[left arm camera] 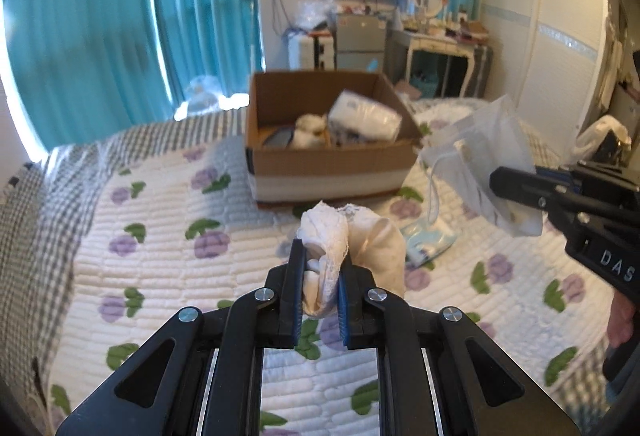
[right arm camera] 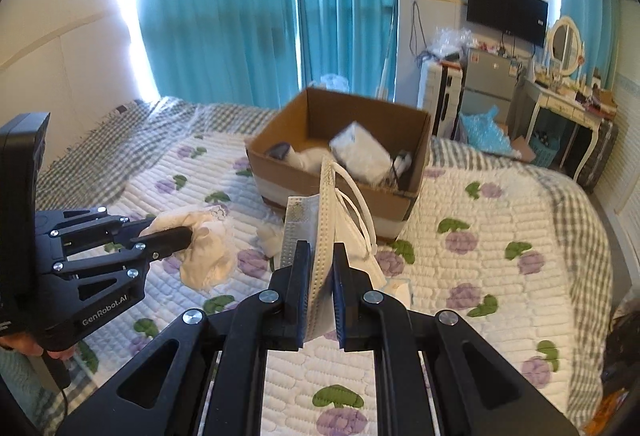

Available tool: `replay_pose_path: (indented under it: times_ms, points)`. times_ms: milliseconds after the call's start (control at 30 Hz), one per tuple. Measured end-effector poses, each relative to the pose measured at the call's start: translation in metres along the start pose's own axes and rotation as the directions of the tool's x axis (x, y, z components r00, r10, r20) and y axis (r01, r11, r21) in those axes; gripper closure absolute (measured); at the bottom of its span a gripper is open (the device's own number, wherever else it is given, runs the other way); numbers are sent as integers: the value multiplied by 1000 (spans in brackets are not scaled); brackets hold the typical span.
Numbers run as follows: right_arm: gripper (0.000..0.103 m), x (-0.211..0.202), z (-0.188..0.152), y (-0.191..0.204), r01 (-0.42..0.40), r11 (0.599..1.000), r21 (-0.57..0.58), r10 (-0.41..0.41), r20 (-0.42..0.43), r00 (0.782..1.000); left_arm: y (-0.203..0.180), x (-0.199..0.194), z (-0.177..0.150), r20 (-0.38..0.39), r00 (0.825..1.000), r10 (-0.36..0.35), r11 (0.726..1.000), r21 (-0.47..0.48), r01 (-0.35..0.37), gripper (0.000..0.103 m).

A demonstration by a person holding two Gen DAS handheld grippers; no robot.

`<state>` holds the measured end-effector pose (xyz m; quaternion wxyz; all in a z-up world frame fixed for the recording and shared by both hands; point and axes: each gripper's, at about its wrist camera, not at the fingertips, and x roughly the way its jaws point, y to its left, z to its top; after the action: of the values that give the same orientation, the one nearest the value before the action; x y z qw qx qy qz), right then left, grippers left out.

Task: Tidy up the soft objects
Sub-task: 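Carry the cloth and face mask into the cardboard box and release them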

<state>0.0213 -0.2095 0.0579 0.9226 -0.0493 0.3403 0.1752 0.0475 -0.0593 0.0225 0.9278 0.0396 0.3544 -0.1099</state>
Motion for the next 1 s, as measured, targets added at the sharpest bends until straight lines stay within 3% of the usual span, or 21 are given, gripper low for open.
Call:
replay_pose_path:
  times_ms: [200,467,633,667,700,733,767,867,1000]
  points:
    - [93,-31,16,3,15,1000,-21,-14,55,998,-9,-31,23,59,998,20,1000,13,-21,90]
    - [93,-52,55,0,34,998,-62,-25,139,990,-3,-40,60,124,992,36,999,12,-38,90]
    - [93,-36,55,-7,-30,996,-80,37,92,995,4,-25,54,121,992,47,999,8,-48,90]
    - [90,-26,46,-7,-38,995,-90,44,66,997,6,-21,49,111,993,48,999,1,-48,90]
    - [70,-17,37,-8,-33,995,-90,37,43,998,8,-14,42,96,994,47,999,-7,-47,90]
    - [40,-6,28,-8,-26,996,-87,28,13,1000,10,-6,35,77,996,47,999,-15,-46,90]
    - [33,6,15,-9,-21,996,-82,19,-22,1000,11,0,29,60,997,48,999,-19,-47,90]
    - [33,43,-25,-10,-48,998,-51,41,-139,989,15,20,9,1,999,52,998,-27,-52,90]
    - [33,93,-68,-10,-64,998,-15,57,-283,958,18,37,-9,-57,997,53,998,-32,-55,90]
